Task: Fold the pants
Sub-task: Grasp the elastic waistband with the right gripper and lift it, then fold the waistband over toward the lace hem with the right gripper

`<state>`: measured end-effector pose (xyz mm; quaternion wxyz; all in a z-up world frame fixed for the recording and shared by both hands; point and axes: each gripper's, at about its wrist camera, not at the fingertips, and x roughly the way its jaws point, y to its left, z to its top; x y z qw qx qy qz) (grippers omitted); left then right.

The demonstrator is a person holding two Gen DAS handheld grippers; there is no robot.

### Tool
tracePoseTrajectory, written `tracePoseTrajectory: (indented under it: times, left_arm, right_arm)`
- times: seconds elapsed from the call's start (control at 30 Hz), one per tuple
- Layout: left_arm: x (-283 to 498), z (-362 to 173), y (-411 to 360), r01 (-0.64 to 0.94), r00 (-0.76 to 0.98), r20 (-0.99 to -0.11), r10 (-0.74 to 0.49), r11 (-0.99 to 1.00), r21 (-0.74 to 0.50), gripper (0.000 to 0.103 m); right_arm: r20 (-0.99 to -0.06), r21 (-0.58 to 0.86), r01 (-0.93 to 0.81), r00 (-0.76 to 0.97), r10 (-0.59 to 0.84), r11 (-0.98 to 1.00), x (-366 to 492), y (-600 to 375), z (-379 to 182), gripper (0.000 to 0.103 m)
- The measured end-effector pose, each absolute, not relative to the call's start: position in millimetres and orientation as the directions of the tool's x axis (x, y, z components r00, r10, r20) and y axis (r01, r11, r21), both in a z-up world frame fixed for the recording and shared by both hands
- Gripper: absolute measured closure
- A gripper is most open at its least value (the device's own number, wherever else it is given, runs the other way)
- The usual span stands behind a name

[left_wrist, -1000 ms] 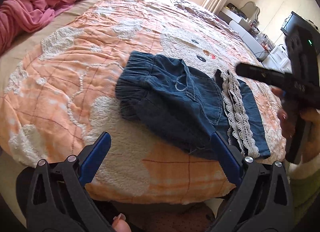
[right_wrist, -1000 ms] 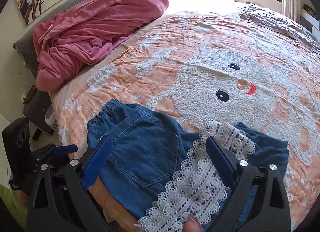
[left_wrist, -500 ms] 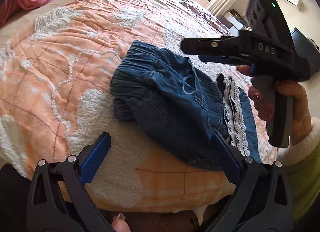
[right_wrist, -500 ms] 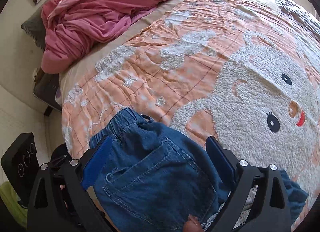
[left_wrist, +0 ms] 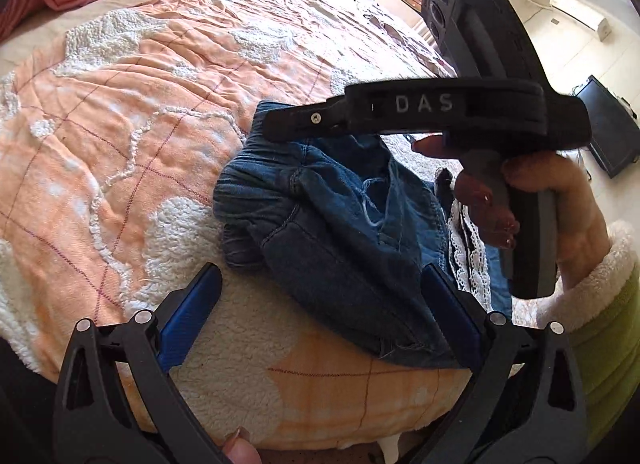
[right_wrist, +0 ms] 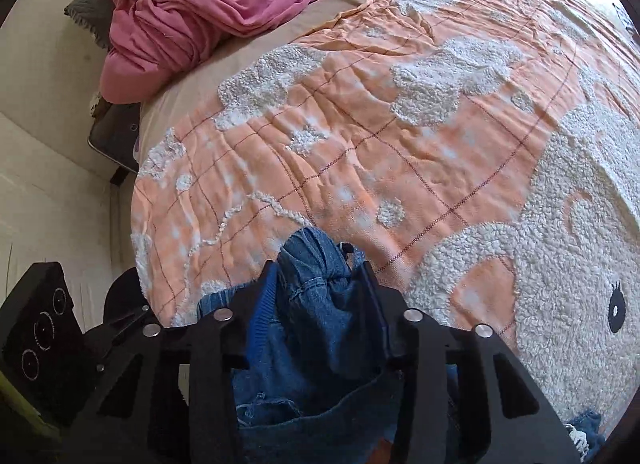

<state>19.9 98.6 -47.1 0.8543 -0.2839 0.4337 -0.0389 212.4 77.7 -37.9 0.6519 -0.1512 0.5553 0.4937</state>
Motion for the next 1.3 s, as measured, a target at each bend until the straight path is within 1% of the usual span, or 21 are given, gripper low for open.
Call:
tracePoseTrajectory:
  times: [0.07, 0.13, 0.17, 0.2, 0.23, 0.27, 0.3, 0.4, 0.7, 1.0, 1.07, 1.17, 1.2, 1.23, 1.27, 1.3]
  left_arm:
    - [20.7, -47.5, 101.6, -0.184, 0.633, -0.705, -0.321, 0.822, -0.539, 0.010]
    - [21.7, -48.0, 104.6, -0.196, 0.646, -0.691, -0.325, 0.804, -0.561, 0.015]
    - [22.6, -47.9, 106.0, -0.206, 0.650, -0.687, -0.325, 0.795, -0.571, 0.019]
    - [22.7, -47.1, 107.9, -0.215, 0.659, -0.678, -0.327, 0.781, -0.586, 0.027]
    - [23.0, -46.0, 110.0, -0.220, 0.668, -0.665, -0.334, 0.765, -0.605, 0.030]
    - [23.5, -44.6, 111.6, -0.221, 0.676, -0.652, -0.342, 0.750, -0.623, 0.042]
    - [24.6, -43.6, 112.0, -0.220, 0.679, -0.643, -0.354, 0.738, -0.638, 0.051]
    - [27.0, -33.0, 105.4, -0.194, 0.687, -0.629, -0.364, 0.742, -0.641, 0.054]
    - [44.9, 6.6, 41.7, -0.075, 0.692, -0.624, -0.362, 0.824, -0.562, 0.054]
    - [59.8, 14.1, -25.6, 0.003, 0.664, -0.651, -0.368, 0.872, -0.490, 0.054]
    - [60.9, 12.9, -37.2, 0.017, 0.660, -0.660, -0.359, 0.885, -0.465, 0.054]
    - [58.6, 9.1, -50.5, 0.032, 0.653, -0.666, -0.361, 0.892, -0.452, 0.054]
    - [58.3, 8.1, -54.1, 0.039, 0.646, -0.666, -0.373, 0.888, -0.459, 0.054]
    - [56.8, 7.6, -58.0, 0.048, 0.638, -0.664, -0.390, 0.880, -0.472, 0.054]
    - [56.0, 7.1, -62.3, 0.058, 0.634, -0.664, -0.396, 0.881, -0.470, 0.053]
    - [54.9, 7.0, -68.1, 0.073, 0.632, -0.669, -0.391, 0.889, -0.452, 0.049]
  right_arm:
    - [-0.864, 0.344, -0.821, -0.087, 0.495, 0.456, 209.2, 74.2, -31.9, 0.073]
    - [-0.843, 0.370, -0.809, -0.084, 0.532, 0.457, 209.5, 64.4, -22.6, 0.073]
    - [-0.827, 0.383, -0.805, -0.082, 0.556, 0.452, 209.5, 58.9, -17.0, 0.073]
    - [-0.815, 0.389, -0.805, -0.074, 0.575, 0.448, 208.8, 53.0, -10.7, 0.073]
    - [-0.801, 0.397, -0.804, -0.067, 0.595, 0.443, 208.4, 45.1, -3.9, 0.073]
    - [-0.788, 0.405, -0.802, -0.062, 0.613, 0.440, 208.6, 38.4, 1.5, 0.073]
    - [-0.775, 0.411, -0.799, -0.053, 0.629, 0.439, 209.1, 30.6, 6.8, 0.073]
    - [-0.741, 0.430, -0.791, -0.034, 0.671, 0.435, 211.5, 4.9, 21.7, 0.073]
    - [-0.660, 0.452, -0.772, 0.047, 0.750, 0.446, 210.7, -89.0, 45.4, 0.073]
    - [-0.598, 0.473, -0.742, 0.126, 0.792, 0.475, 207.3, -169.4, 38.4, 0.073]
    - [-0.584, 0.486, -0.728, 0.141, 0.800, 0.483, 206.8, -185.6, 32.8, 0.071]
    - [-0.571, 0.511, -0.701, 0.156, 0.806, 0.498, 205.1, -205.9, 23.5, 0.071]
    - [-0.569, 0.516, -0.690, 0.166, 0.805, 0.508, 204.1, -213.1, 19.9, 0.068]
    - [-0.572, 0.523, -0.677, 0.171, 0.802, 0.518, 203.3, -218.7, 17.0, 0.057]
    - [-0.576, 0.530, -0.665, 0.174, 0.799, 0.527, 202.4, -224.8, 14.0, 0.051]
    - [-0.576, 0.535, -0.655, 0.180, 0.797, 0.534, 201.0, -231.0, 11.9, 0.049]
